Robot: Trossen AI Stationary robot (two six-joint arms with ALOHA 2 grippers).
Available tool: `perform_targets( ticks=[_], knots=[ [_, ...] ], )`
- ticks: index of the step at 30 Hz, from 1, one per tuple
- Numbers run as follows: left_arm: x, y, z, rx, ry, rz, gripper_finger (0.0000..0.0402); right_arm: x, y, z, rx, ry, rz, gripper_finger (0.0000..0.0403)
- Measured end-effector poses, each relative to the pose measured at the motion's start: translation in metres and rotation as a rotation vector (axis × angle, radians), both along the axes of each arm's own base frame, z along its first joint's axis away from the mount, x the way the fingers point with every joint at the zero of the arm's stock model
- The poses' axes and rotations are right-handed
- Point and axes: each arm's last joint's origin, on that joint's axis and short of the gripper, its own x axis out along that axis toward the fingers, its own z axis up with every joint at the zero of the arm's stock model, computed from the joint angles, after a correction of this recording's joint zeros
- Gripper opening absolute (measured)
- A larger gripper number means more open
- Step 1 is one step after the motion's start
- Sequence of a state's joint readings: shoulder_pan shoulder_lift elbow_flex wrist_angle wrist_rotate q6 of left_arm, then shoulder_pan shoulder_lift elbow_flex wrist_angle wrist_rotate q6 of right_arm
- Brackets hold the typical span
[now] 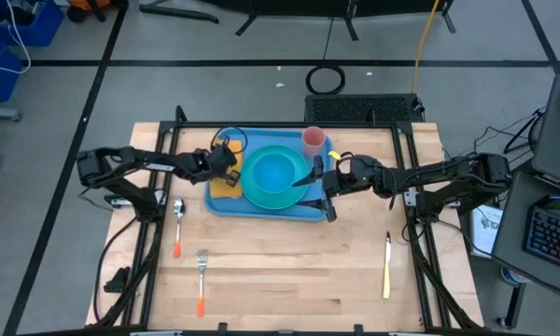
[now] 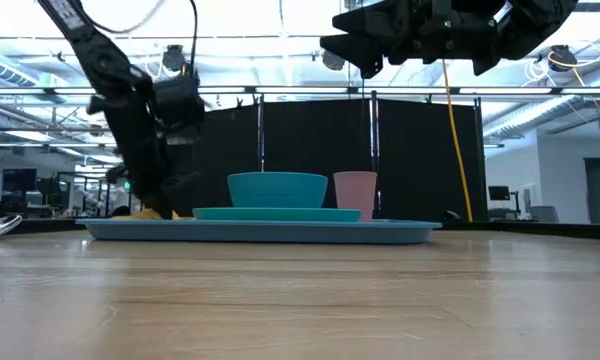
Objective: Set up tray
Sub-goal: Put the yellow napkin on the blue serving tray to the left of the green plate
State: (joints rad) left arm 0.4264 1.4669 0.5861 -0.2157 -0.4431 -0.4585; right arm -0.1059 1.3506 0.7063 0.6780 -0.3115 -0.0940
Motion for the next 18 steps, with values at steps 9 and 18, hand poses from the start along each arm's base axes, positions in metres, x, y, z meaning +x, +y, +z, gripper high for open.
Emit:
perform_targets(
  ticks=[9,18],
  knots=[
    [-0.003,-0.029,0.038,-0.003,-0.159,-0.084,0.0004,0.000,0.000,0.000,-0.010,0.001,0.000,0.0238],
    [-0.006,-0.037,0.025,-0.015,-0.043,-0.034,0.0002,0.000,0.000,0.000,-0.007,-0.002,0.000,0.0238]
  ],
)
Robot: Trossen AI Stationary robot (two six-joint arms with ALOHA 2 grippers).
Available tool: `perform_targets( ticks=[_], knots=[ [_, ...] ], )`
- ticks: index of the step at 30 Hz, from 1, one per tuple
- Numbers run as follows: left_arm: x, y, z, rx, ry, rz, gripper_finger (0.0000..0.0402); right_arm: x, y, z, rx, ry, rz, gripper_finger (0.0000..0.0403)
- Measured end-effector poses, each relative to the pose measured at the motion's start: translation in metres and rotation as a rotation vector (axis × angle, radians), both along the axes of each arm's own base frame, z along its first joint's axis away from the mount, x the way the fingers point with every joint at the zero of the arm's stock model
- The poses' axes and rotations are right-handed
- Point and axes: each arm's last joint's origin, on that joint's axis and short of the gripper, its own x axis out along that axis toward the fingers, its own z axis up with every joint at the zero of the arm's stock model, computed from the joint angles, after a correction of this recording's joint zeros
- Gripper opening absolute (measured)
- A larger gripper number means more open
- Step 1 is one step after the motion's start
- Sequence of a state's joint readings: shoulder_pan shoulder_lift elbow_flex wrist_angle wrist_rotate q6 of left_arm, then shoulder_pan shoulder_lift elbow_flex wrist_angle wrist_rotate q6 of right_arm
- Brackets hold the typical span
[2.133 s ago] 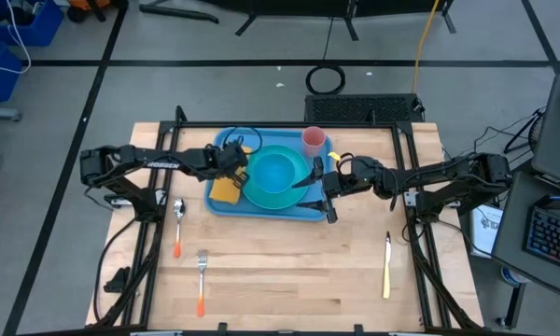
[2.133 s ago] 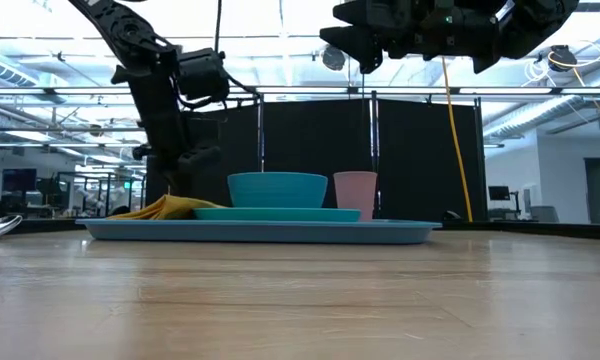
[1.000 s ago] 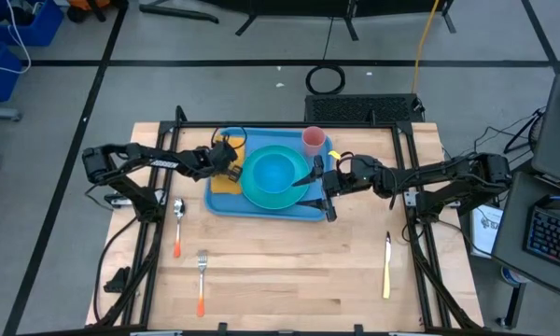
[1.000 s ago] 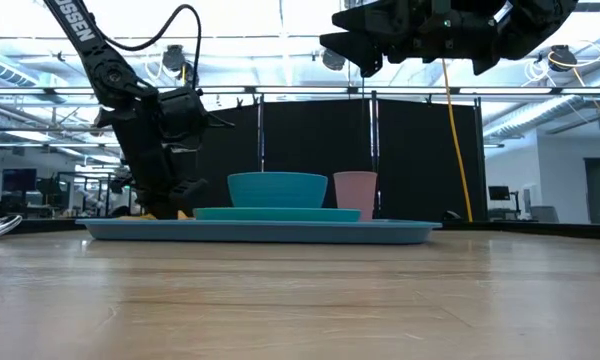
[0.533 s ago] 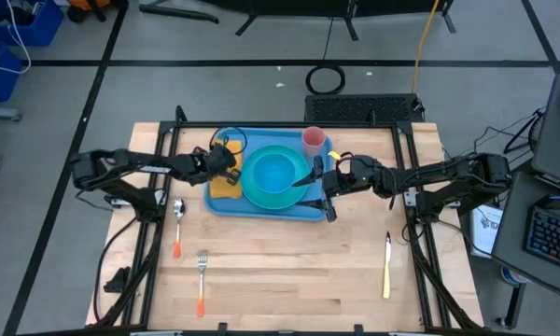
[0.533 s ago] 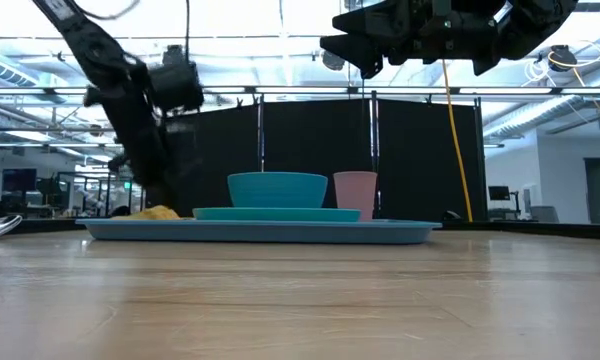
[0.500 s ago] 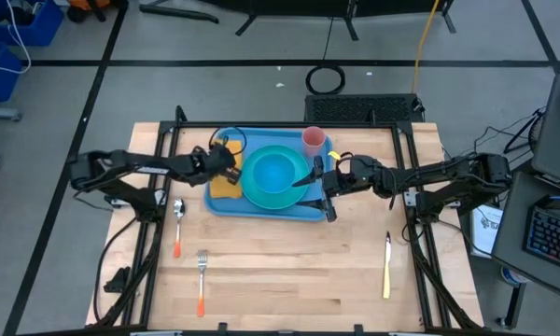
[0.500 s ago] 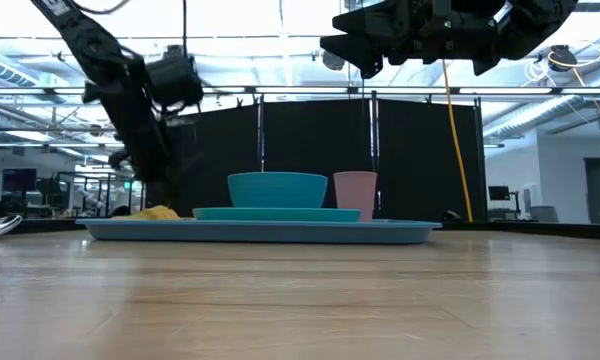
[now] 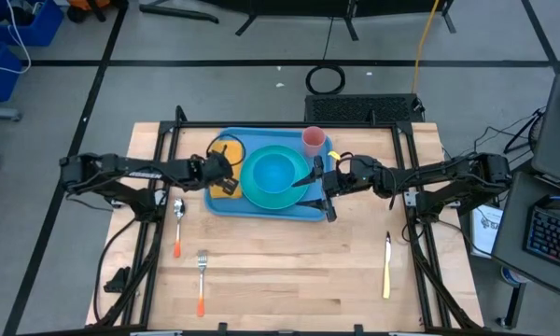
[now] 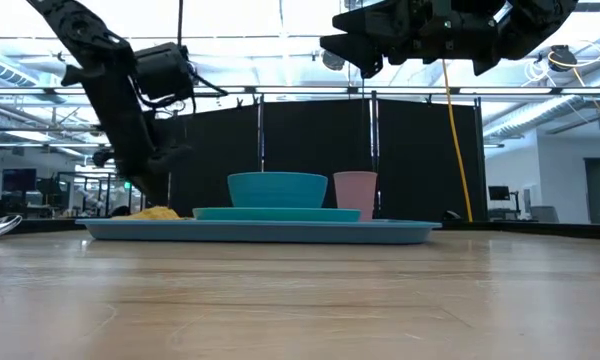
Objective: Set up tray
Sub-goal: Put the yellow napkin on the blue serving tray to the left of the green plate
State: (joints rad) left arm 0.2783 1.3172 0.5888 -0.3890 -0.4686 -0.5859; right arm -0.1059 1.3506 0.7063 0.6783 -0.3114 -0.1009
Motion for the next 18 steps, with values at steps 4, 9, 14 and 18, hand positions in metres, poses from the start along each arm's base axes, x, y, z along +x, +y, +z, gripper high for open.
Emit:
perform_targets(
  ticks=[4,9,14,18],
  knots=[
    [0.003,0.000,-0.006,-0.085,-0.007,-0.032,0.0002,0.000,0.000,0.001,-0.001,-0.005,0.000,0.0238],
    [0.006,0.000,-0.019,-0.101,0.002,-0.044,0.0002,0.000,0.000,0.000,-0.005,-0.006,0.000,0.0238],
    [0.009,0.000,-0.035,-0.153,0.008,-0.084,0.0002,0.000,-0.001,0.000,0.000,-0.003,-0.005,0.0238],
    [0.008,-0.002,-0.041,-0.157,0.034,-0.078,0.0002,0.000,-0.002,0.000,0.003,0.004,-0.007,0.0238]
  ],
)
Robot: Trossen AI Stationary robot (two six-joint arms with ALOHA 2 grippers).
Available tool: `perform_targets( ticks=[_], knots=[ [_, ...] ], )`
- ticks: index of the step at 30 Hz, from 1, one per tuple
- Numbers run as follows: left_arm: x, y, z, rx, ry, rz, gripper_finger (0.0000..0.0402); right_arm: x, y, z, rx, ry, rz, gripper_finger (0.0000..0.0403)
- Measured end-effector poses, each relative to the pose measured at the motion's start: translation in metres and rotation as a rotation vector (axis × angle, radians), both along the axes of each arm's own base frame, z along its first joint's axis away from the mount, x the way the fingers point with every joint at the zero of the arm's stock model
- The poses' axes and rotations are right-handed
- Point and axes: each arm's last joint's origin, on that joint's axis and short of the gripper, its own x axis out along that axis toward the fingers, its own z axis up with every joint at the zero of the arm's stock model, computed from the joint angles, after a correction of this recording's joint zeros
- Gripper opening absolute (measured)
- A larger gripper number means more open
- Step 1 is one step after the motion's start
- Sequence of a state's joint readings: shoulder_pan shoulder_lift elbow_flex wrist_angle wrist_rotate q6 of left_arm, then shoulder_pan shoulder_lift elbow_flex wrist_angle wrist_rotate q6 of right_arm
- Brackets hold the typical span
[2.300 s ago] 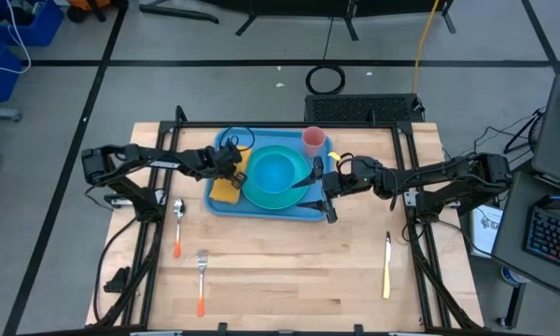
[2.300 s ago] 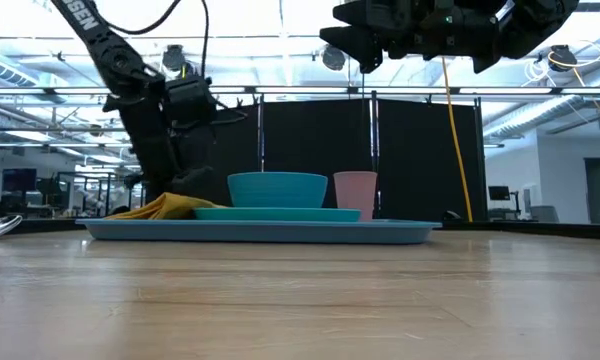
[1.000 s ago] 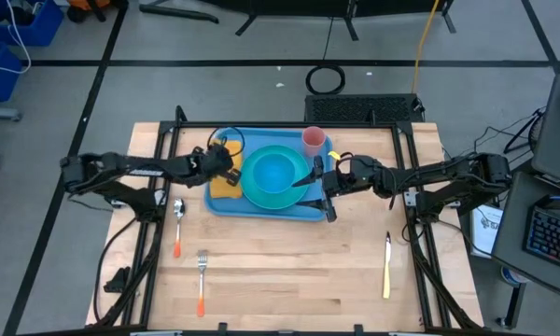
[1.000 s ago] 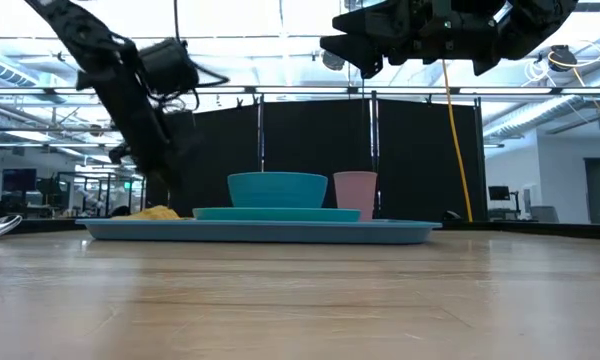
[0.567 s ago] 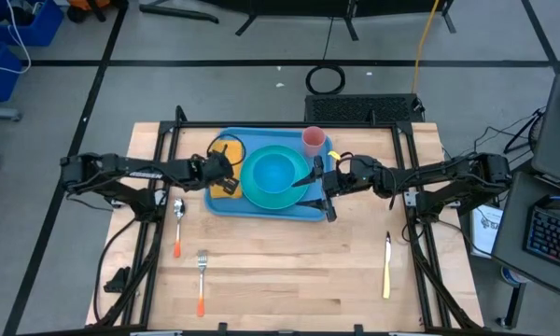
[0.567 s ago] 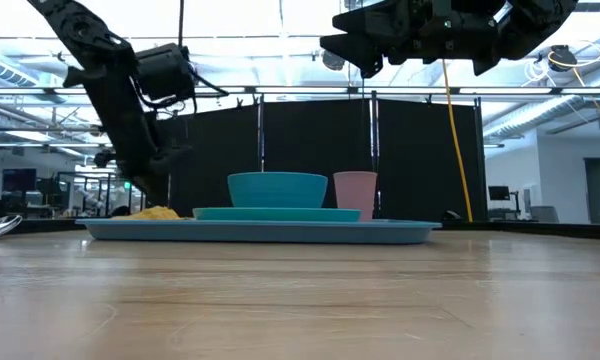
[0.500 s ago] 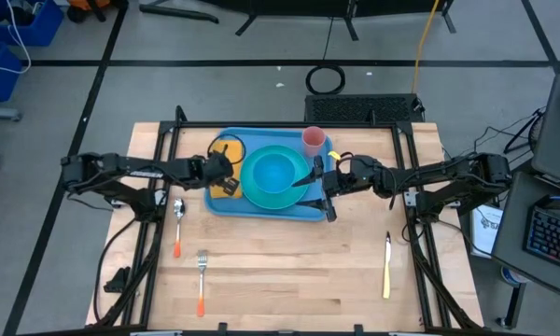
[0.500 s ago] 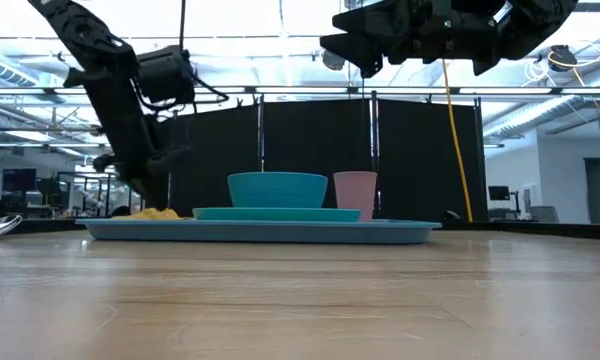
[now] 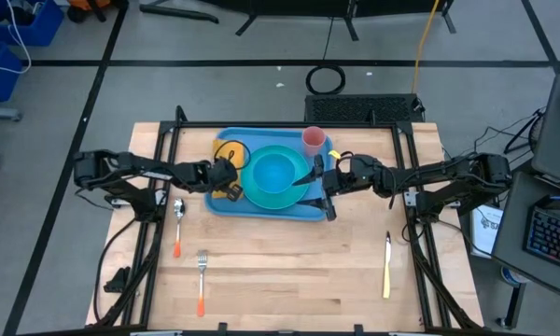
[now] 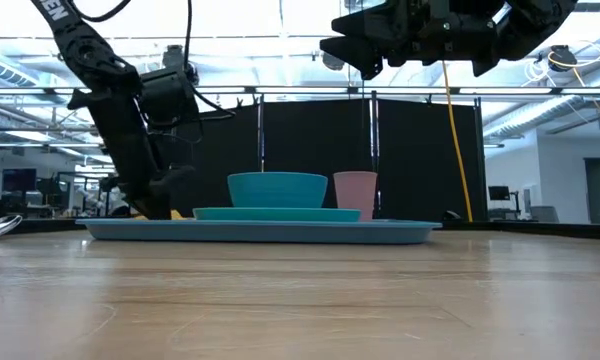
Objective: Set up tray
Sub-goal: Put the yellow napkin on the blue serving tray to the left of the green plate
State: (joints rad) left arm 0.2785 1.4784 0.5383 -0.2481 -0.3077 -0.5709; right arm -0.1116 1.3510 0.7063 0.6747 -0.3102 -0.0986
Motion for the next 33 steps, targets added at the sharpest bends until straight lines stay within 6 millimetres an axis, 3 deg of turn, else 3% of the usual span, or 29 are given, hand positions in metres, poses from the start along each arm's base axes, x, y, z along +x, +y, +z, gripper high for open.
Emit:
perform_targets(
  ticks=[24,33],
  knots=[
    [-0.004,-0.016,-0.001,-0.011,0.087,-0.085,0.0010,0.000,0.000,0.000,-0.001,0.001,0.001,0.0238],
    [-0.011,-0.023,0.024,0.065,-0.011,-0.078,0.0003,0.000,0.000,-0.001,-0.014,0.012,0.002,0.0238]
  ],
)
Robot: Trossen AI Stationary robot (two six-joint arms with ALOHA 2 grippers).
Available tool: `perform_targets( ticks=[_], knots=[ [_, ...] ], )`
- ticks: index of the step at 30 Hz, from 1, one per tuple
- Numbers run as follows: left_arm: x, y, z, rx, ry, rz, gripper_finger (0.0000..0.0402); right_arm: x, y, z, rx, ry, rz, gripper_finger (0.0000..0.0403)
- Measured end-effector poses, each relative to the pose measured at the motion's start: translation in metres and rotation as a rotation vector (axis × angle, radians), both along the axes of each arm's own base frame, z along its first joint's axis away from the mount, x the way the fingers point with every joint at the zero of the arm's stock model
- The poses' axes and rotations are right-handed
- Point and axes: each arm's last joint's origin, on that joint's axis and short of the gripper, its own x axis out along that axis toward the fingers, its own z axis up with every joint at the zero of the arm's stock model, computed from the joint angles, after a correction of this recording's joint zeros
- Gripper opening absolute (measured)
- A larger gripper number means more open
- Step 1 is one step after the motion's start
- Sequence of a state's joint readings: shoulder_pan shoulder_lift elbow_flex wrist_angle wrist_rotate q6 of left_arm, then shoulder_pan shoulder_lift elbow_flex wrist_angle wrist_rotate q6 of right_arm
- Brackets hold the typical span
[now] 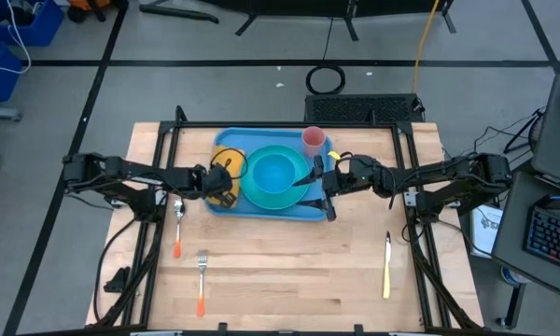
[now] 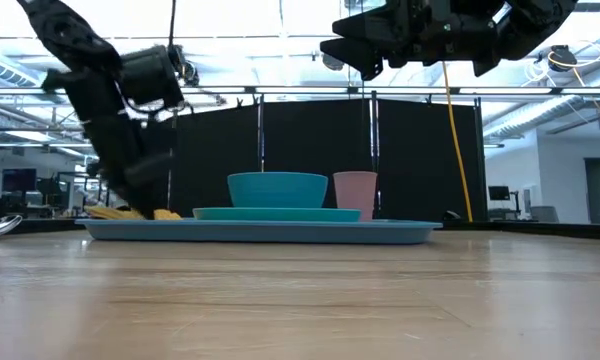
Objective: Set up tray
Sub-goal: Put the yellow napkin on the blue serving tray to the left of the green plate
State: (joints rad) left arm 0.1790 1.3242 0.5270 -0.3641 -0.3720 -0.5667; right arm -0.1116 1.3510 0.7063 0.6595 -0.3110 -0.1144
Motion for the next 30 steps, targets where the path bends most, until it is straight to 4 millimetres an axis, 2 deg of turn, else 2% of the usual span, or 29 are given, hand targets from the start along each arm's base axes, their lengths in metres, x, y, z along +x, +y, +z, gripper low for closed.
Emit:
perform_targets(
  ticks=[6,10,14,18,22,30],
  knots=[
    [-0.003,-0.004,0.024,0.112,-0.114,0.011,0.0019,0.000,0.000,-0.001,-0.001,0.005,0.000,0.0238],
    [-0.007,-0.013,0.039,0.192,-0.182,-0.005,0.0035,0.000,-0.001,0.000,-0.001,-0.001,-0.031,0.0238],
    [-0.008,-0.020,0.045,0.181,-0.234,-0.018,0.0040,0.000,-0.001,0.001,0.015,-0.006,-0.052,0.0238],
    [-0.007,-0.024,0.042,0.139,-0.235,-0.020,0.0028,0.000,-0.001,0.002,0.018,-0.014,-0.052,0.0238],
    [-0.002,-0.021,0.031,0.058,-0.197,-0.019,0.0005,0.000,-0.001,0.003,0.017,-0.029,-0.053,0.0238],
    [0.008,-0.008,0.006,0.036,-0.094,0.012,0.0003,0.000,-0.002,0.005,0.013,-0.044,-0.053,0.0238]
  ],
)
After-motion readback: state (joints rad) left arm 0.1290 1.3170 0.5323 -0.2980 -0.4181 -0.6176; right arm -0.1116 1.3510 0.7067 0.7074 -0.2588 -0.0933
